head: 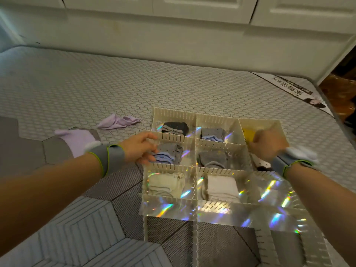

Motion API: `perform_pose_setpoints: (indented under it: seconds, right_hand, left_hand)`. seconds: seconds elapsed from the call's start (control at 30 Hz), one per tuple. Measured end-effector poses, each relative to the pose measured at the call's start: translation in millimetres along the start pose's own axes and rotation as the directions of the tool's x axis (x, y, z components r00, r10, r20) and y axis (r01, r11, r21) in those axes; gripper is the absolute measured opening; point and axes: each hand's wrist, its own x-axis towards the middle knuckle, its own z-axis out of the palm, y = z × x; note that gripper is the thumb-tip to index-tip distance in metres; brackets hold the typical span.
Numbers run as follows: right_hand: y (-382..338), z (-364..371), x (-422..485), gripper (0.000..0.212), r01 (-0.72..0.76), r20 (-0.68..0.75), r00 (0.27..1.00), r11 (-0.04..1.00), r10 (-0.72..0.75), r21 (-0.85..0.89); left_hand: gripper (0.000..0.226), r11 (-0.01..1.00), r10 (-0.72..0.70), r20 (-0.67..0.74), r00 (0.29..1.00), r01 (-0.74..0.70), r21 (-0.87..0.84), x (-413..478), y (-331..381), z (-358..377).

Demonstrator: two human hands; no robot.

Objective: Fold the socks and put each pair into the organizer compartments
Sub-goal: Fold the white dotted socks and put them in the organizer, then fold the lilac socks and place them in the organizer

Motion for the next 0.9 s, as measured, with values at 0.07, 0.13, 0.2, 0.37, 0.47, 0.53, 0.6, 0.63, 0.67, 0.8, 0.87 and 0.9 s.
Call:
perform_pose_setpoints:
  seconds: [0.07,0.13,0.2,0.37,0.47,0.53,0.6,0.63,0.67,0.8,0.87,0.9]
  right_hand:
    - [-30.2,-5.9,-5.2,0.025,0.055,-0.138,0.990,0.991,-0.038,0.122]
    - [-61.5,-10.1,-10.7,0.015,0.169,-0.174,0.976,0.960,-0.132,0.222]
    - [-89.2,-12.7,-17.0,0.014,0.281,-0.168,0.956,0.911,-0.240,0.301]
    - [-155.0,-3.5,-28.4,0.014,0.486,-0.103,0.864,0.761,-0.494,0.429]
    - [-187.7,8.4,-35.1,0.014,0.560,-0.099,0.810,0.711,-0.578,0.425]
    - [-207.9,17.3,-39.2,0.013,0.592,-0.090,0.780,0.685,-0.619,0.425]
    - [-225.3,25.1,-41.6,0.013,0.608,-0.072,0.759,0.664,-0.647,0.436]
    - [-233.3,28.6,-42.2,0.013,0.607,-0.066,0.755,0.657,-0.652,0.447]
    - [-240.5,31.6,-42.9,0.014,0.607,-0.060,0.750,0.649,-0.659,0.458]
    - [-262.0,41.0,-46.0,0.017,0.600,-0.030,0.734,0.628,-0.678,0.496]
    - [-271.8,46.9,-45.1,0.017,0.597,-0.013,0.728,0.624,-0.686,0.503]
    - [-276.2,50.0,-44.3,0.017,0.592,-0.007,0.729,0.625,-0.685,0.508]
  left_hand:
    - [0.023,1.000,-0.007,-0.101,0.995,0.010,0.027,0.9,-13.0,-18.3]
    - [0.024,0.998,-0.020,-0.191,0.981,0.032,0.060,1.3,-25.6,-39.7]
    - [0.025,0.985,-0.019,-0.282,0.959,0.066,0.157,4.2,-39.6,-62.9]
    - [0.031,0.917,-0.031,-0.423,0.905,0.194,0.348,9.3,-78.5,-116.7]
    - [0.037,0.870,-0.025,-0.444,0.895,0.239,0.432,11.0,-94.8,-137.6]
    - [0.041,0.844,-0.034,-0.431,0.902,0.257,0.470,11.6,-99.2,-149.0]
    - [0.040,0.834,-0.010,-0.428,0.904,0.244,0.495,12.1,-100.9,-156.0]
    - [0.041,0.817,0.023,-0.416,0.909,0.223,0.533,12.5,-100.2,-157.4]
    - [0.044,0.787,0.051,-0.388,0.920,0.202,0.582,14.5,-99.6,-157.3]
    - [0.049,0.702,0.101,-0.296,0.950,0.142,0.698,30.9,-94.5,-150.7]
    - [0.047,0.697,0.115,-0.280,0.953,0.123,0.706,47.3,-92.4,-150.2]
    - [0.048,0.687,0.125,-0.268,0.955,0.111,0.718,56.1,-91.0,-150.2]
